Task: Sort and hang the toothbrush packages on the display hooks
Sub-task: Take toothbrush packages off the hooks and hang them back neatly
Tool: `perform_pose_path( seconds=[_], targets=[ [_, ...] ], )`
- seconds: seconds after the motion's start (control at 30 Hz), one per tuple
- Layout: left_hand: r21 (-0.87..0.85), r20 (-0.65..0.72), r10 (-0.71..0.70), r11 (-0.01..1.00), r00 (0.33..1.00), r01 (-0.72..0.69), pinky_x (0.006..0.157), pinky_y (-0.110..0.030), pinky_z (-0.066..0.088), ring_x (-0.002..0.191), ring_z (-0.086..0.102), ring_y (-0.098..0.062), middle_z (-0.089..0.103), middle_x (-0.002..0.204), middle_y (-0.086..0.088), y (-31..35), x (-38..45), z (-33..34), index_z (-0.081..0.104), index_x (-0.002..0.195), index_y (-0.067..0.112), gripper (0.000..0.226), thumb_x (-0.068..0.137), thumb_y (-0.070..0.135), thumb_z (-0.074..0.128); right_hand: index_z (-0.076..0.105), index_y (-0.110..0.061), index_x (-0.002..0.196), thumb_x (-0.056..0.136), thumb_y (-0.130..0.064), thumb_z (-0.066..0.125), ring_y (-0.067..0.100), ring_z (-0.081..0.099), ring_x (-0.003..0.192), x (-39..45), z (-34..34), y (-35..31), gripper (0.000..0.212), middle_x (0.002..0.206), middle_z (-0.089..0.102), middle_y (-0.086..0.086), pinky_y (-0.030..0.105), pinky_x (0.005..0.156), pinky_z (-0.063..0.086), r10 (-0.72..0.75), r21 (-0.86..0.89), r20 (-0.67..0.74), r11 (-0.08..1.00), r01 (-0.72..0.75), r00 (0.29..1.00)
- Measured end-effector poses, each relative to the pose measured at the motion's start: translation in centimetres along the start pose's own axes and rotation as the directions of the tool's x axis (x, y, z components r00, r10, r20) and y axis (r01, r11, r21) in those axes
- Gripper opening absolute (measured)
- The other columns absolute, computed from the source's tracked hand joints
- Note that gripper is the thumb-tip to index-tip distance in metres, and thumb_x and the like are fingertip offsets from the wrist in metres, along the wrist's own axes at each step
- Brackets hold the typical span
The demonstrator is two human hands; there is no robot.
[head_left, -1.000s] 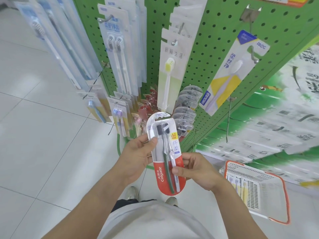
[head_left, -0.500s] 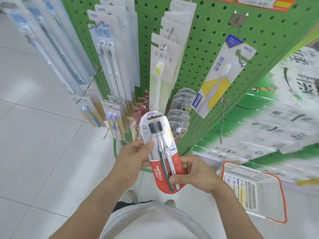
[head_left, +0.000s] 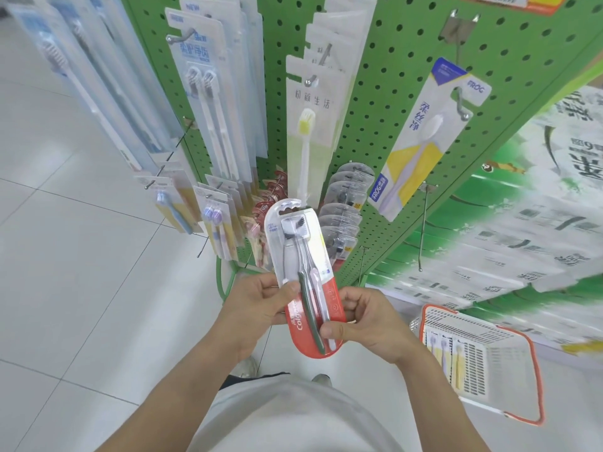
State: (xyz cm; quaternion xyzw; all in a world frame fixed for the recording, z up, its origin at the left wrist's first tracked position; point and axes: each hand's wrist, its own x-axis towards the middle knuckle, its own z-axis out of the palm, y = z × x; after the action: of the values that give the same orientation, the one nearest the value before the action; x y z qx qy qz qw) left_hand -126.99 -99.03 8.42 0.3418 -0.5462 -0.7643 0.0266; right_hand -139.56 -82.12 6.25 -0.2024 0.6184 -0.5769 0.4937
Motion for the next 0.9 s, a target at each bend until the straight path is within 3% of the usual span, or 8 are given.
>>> perform_pose_path(
  seconds=[0.17,0.27,0.37,0.47,0.6,0.77,0.83,0.9],
  targets=[
    [0.005,-0.017,-0.010,1.000,1.000,0.011,0.073,-0.031,0.062,0.088,0.076,-0.031,0.078,0.095,-0.015,-0.1,-0.4,0.0,0.070,0.110,0.005,0.018,0.094,0.013,0.067,0.078,-0.016,0.092,0.065,-0.009,0.088,0.024,0.073,0.084,-0.2,0.1,-0.1,0.030,0.099,0.077,0.016,0.034,0.069,0.060,0.013,-0.024,0.018,1.000,-0.013,1.000],
    [0.113,-0.156,0.050,0.993,0.987,-0.033,0.069,-0.032,0.062,0.084,0.076,-0.024,0.077,0.098,-0.011,-0.5,-0.2,-0.1,0.063,0.111,0.009,0.027,0.087,0.015,0.076,0.077,-0.016,0.091,0.065,-0.010,0.091,0.024,0.072,0.086,-0.2,0.2,-0.2,0.030,0.099,0.077,0.015,0.032,0.071,0.059,0.008,-0.084,0.022,0.996,-0.006,1.000],
    [0.243,-0.240,0.104,0.969,0.965,-0.044,0.079,-0.040,0.063,0.089,0.073,-0.014,0.071,0.108,0.001,-0.7,0.0,-0.5,0.054,0.119,0.022,0.048,0.082,0.032,0.082,0.074,-0.025,0.082,0.065,-0.013,0.094,0.021,0.070,0.081,-0.1,0.5,-0.2,0.029,0.093,0.078,0.007,0.035,0.071,0.057,-0.035,-0.191,0.024,0.981,0.039,0.999],
    [0.183,-0.252,0.109,0.981,0.962,-0.063,0.089,-0.046,0.059,0.098,0.072,-0.018,0.070,0.114,0.003,-0.5,-0.4,-0.5,0.053,0.117,0.029,0.068,0.064,0.061,0.079,0.067,-0.032,0.073,0.065,-0.011,0.093,0.011,0.067,0.072,0.2,1.1,0.2,0.034,0.084,0.075,-0.005,0.027,0.068,0.053,-0.092,-0.352,-0.067,0.934,0.063,0.993],
    [0.211,-0.248,0.110,0.976,0.962,-0.057,0.099,-0.043,0.054,0.114,0.063,-0.008,0.057,0.130,0.008,0.0,-0.9,0.2,0.047,0.124,0.034,0.076,0.066,0.076,0.071,0.059,-0.044,0.075,0.070,-0.001,0.076,0.008,0.067,0.089,0.8,2.6,0.4,0.047,0.096,0.068,-0.015,0.018,0.077,0.053,-0.327,-0.588,-0.127,0.785,0.194,0.937],
    [-0.036,-0.305,0.062,0.996,0.950,-0.077,0.094,-0.040,0.058,0.101,0.070,-0.004,0.061,0.122,0.008,0.5,-1.3,0.8,0.047,0.137,0.023,0.061,0.084,0.023,0.078,0.055,-0.026,0.089,0.069,-0.010,0.068,0.008,0.061,0.110,1.5,3.8,1.1,0.028,0.118,0.064,-0.014,0.030,0.092,0.050,-0.490,-0.765,-0.020,0.569,0.303,0.871],
    [-0.151,-0.263,0.045,0.985,0.964,-0.087,0.092,-0.042,0.059,0.103,0.072,-0.014,0.067,0.123,-0.002,0.7,-1.4,0.8,0.052,0.133,0.022,0.067,0.070,0.023,0.076,0.053,-0.027,0.092,0.068,-0.008,0.069,0.010,0.061,0.110,1.7,4.2,1.2,0.035,0.120,0.065,-0.014,0.033,0.092,0.050,-0.528,-0.800,0.031,0.496,0.337,0.849],
    [-0.204,-0.252,0.056,0.973,0.966,-0.110,0.090,-0.044,0.059,0.105,0.071,-0.024,0.071,0.119,-0.007,0.7,-1.3,0.5,0.054,0.132,0.019,0.058,0.079,0.018,0.077,0.053,-0.029,0.095,0.068,-0.012,0.073,0.009,0.061,0.111,1.9,4.2,1.2,0.036,0.121,0.068,-0.011,0.034,0.093,0.050,-0.553,-0.811,0.065,0.456,0.367,0.831]
  ],
)
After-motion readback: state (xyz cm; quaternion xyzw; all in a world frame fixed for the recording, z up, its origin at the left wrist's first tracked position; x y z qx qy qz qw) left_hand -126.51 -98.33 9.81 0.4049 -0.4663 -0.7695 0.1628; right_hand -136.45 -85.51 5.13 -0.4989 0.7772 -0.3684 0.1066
